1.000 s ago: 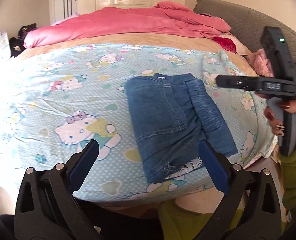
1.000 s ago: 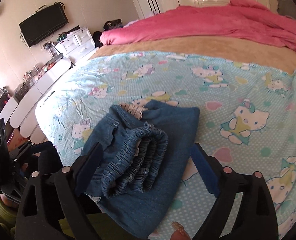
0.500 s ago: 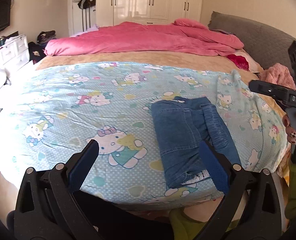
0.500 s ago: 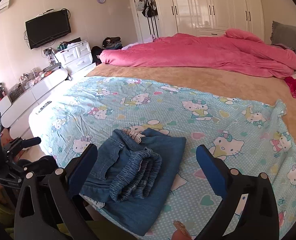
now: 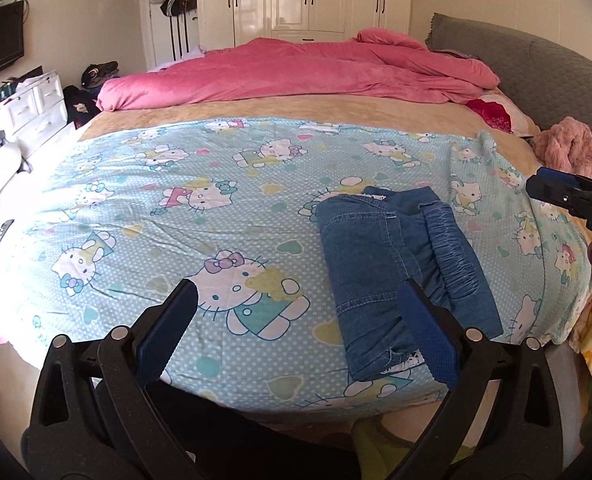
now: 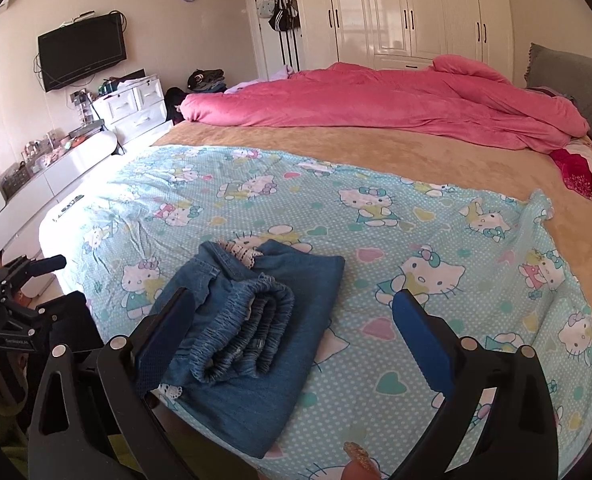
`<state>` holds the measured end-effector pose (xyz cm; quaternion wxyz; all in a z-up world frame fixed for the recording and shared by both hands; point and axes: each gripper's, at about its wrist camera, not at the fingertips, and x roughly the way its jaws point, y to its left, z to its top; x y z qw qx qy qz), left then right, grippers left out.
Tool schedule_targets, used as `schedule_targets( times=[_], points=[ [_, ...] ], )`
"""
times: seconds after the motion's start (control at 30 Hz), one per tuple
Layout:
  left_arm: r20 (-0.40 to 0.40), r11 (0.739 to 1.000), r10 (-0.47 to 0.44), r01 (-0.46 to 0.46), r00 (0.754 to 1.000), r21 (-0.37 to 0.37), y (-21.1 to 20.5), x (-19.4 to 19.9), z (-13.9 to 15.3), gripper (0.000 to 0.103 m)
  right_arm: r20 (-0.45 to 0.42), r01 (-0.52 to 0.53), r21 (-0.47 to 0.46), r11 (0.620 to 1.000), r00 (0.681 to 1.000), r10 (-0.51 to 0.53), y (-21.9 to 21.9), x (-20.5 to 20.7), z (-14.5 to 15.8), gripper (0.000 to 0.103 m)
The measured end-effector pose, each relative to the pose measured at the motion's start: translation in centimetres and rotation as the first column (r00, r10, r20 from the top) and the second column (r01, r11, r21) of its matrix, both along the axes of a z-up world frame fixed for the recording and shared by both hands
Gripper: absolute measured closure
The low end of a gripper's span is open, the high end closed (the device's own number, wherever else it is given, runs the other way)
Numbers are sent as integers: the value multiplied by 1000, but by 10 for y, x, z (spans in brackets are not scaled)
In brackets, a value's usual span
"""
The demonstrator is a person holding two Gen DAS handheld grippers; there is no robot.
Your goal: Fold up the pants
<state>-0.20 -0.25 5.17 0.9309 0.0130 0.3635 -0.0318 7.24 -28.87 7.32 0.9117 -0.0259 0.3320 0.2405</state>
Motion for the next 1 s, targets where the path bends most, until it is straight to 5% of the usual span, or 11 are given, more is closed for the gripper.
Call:
schedule_targets(
  times=[0.33,0.73,1.0],
  points=[
    [-56,1000,-20,21,998,21,-10,23,-23,10,-109,9,-14,1000,994,-10,4,6,-50,5],
    [-104,999,-25,29,994,29,-13,50,-47,10,-132,50,-22,999,990,-52,1,19,-68,5],
    [-133,998,-47,41,990,-48,-18,79,-64,10,-184,67,-7,998,981,-67,3,38,-83,5]
  ],
)
